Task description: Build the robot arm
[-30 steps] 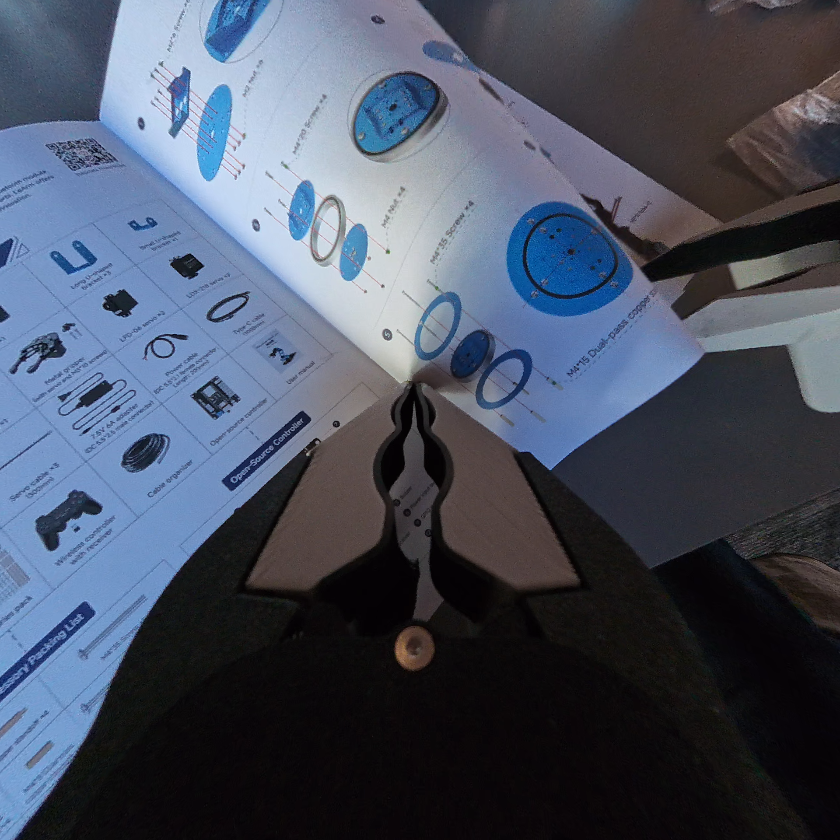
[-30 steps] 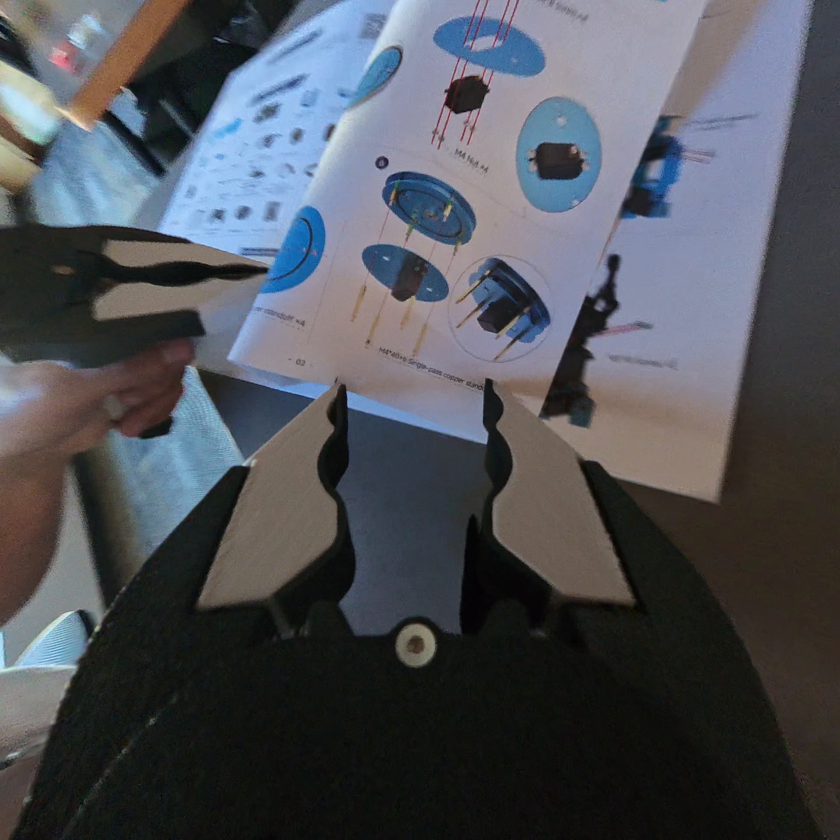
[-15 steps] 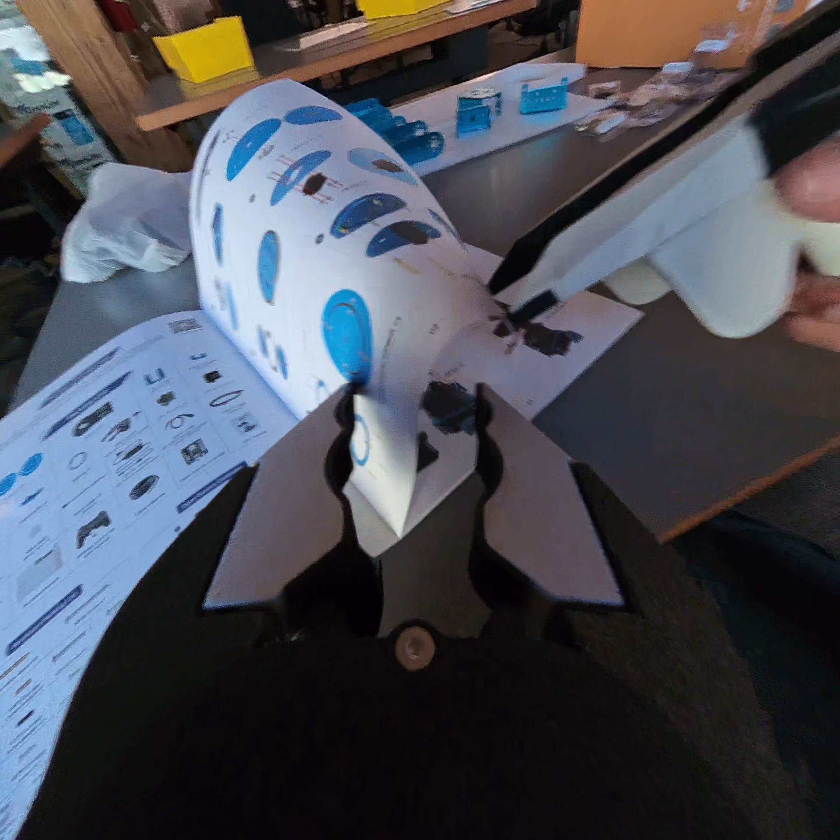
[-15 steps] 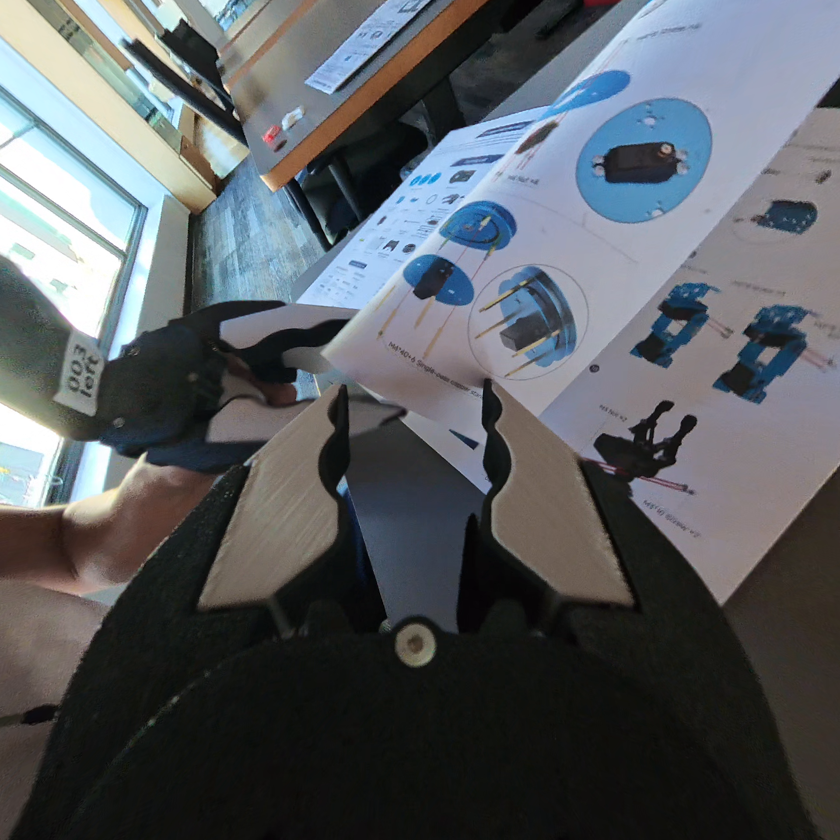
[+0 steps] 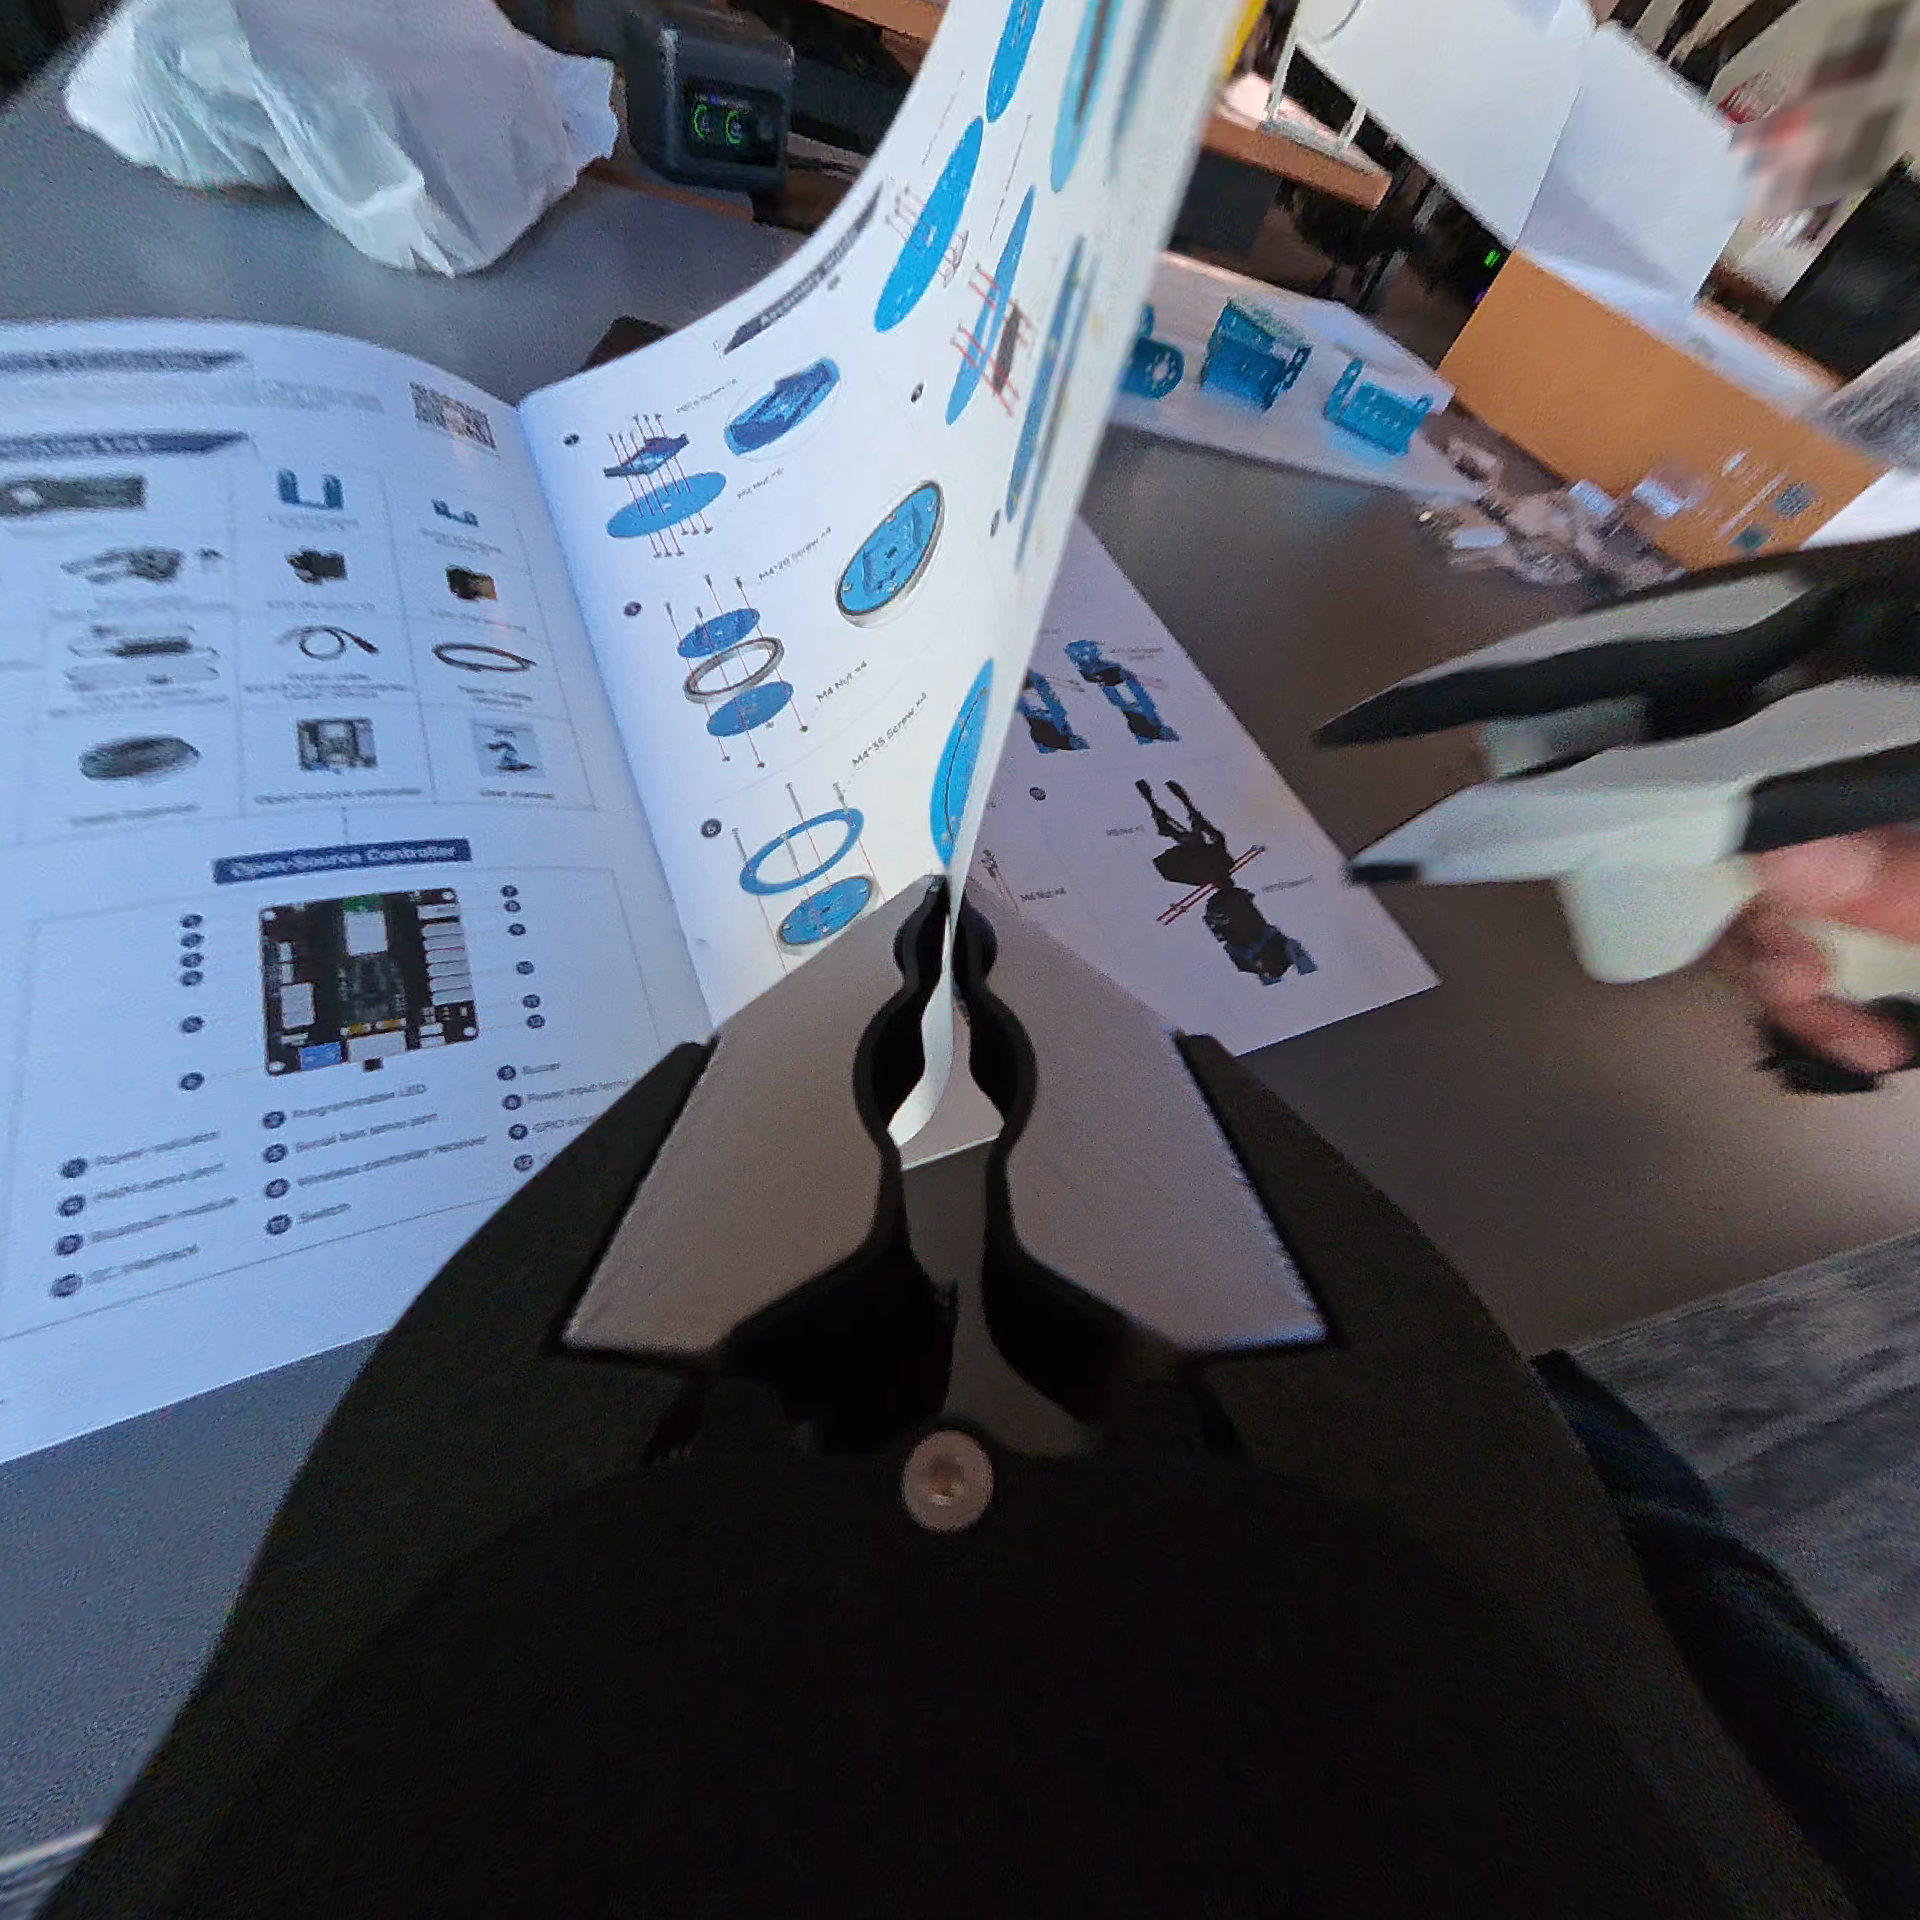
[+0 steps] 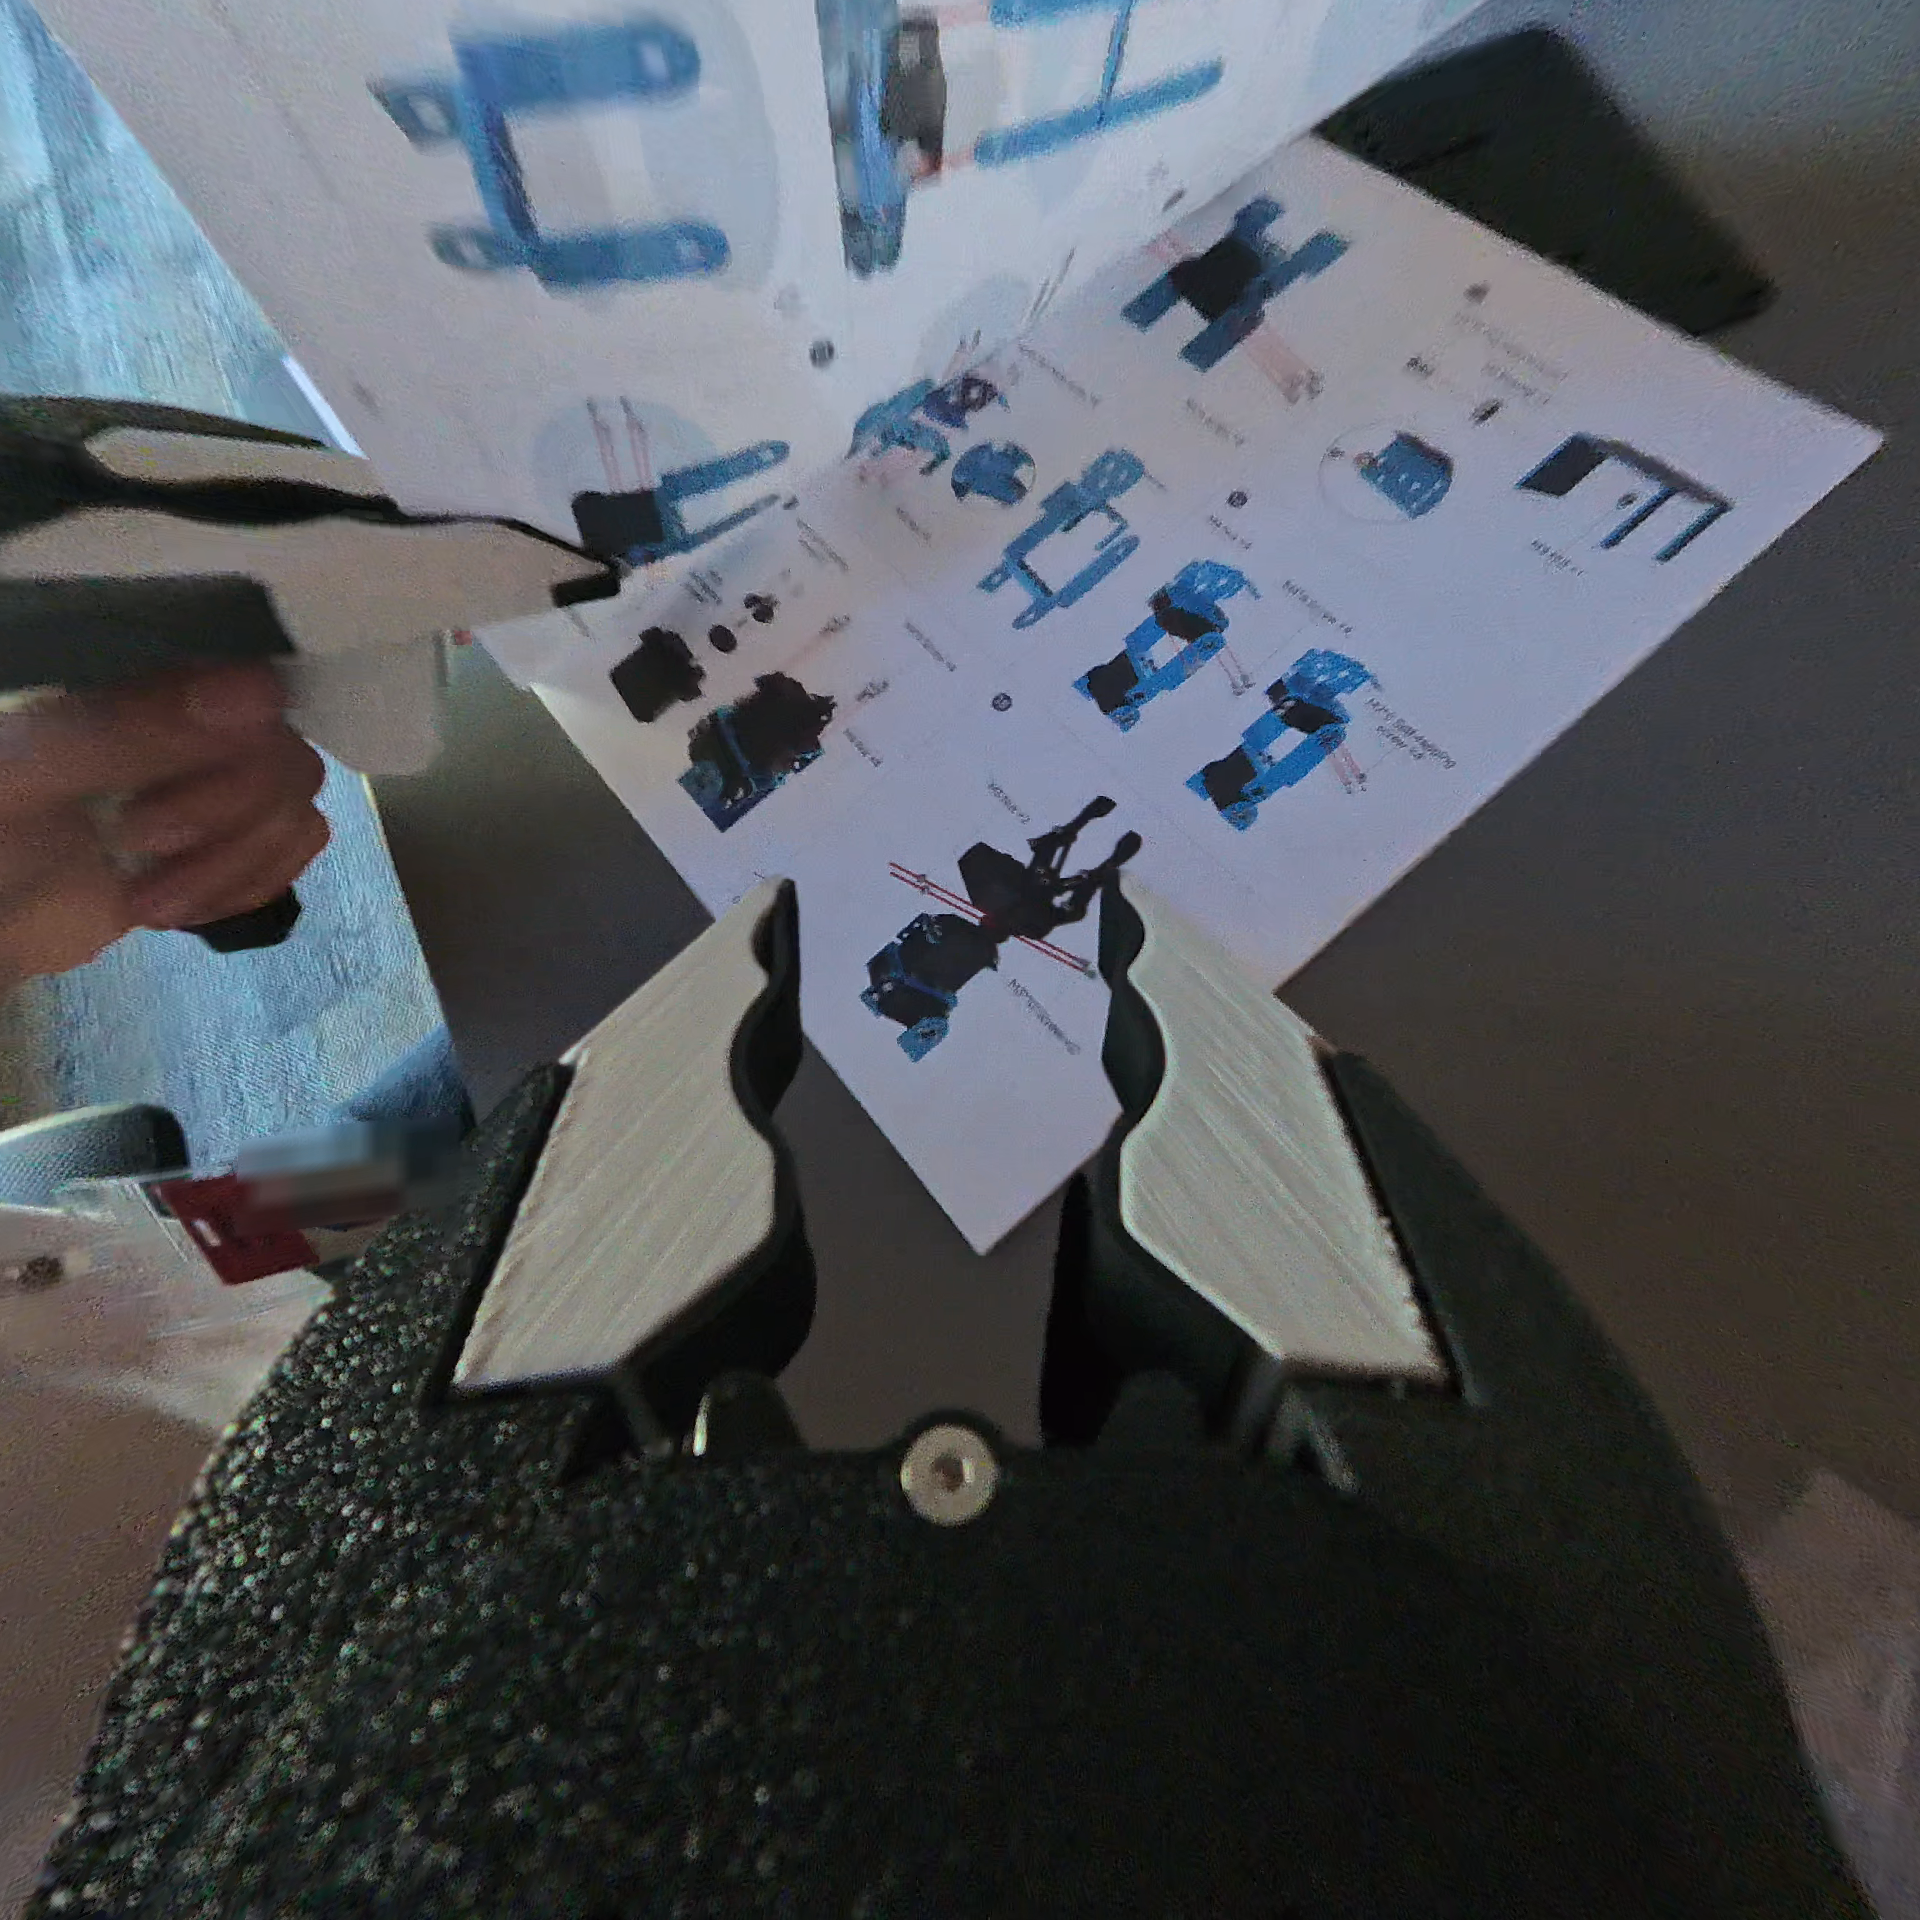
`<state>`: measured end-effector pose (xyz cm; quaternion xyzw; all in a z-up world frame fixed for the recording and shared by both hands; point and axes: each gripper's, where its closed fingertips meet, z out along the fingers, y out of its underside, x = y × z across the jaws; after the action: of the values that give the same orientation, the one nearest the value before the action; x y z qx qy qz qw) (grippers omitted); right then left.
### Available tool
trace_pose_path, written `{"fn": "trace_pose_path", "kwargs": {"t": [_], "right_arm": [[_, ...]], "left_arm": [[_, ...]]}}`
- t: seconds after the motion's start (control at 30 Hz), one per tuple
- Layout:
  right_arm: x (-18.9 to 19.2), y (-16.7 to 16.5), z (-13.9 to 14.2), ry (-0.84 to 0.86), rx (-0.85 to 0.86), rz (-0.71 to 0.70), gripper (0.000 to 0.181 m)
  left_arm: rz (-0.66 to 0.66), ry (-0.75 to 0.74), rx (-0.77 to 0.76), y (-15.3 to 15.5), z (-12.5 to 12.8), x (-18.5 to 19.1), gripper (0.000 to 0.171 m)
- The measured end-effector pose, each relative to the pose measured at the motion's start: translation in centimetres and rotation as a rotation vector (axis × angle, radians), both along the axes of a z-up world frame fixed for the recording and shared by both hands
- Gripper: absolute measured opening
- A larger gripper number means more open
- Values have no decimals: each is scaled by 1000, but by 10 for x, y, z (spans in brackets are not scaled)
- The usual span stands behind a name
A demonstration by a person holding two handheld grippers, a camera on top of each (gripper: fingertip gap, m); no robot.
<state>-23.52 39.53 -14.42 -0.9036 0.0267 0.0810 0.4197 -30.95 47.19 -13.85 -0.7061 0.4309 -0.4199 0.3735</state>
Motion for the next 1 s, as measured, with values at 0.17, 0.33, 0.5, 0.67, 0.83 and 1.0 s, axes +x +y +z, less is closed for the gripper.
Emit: {"fn": "trace_pose_path", "kwargs": {"t": [0.17, 0.33, 0.5, 0.67, 0.83, 1.0], "right_arm": [[6, 5, -39, -164, -146, 54, 50], [11, -2, -42, -159, -147, 87, 55], [12, -3, -42, -157, -147, 100, 54], [-6, 25, -10, -231, -135, 236, 63], [-62, 101, 9, -264, -35, 618, 92], [-82, 145, -35, -290, -220, 807, 103]], "left_arm": [[41, -126, -189, 1, 6, -12, 0], [96, -105, -200, 25, -1, -55, 0], [164, 41, -159, 44, -23, -117, 18], [286, 128, -72, 74, -25, -191, 17], [252, 174, 185, 126, 9, -194, 19], [75, 216, 236, 132, 14, -144, 24]]}}
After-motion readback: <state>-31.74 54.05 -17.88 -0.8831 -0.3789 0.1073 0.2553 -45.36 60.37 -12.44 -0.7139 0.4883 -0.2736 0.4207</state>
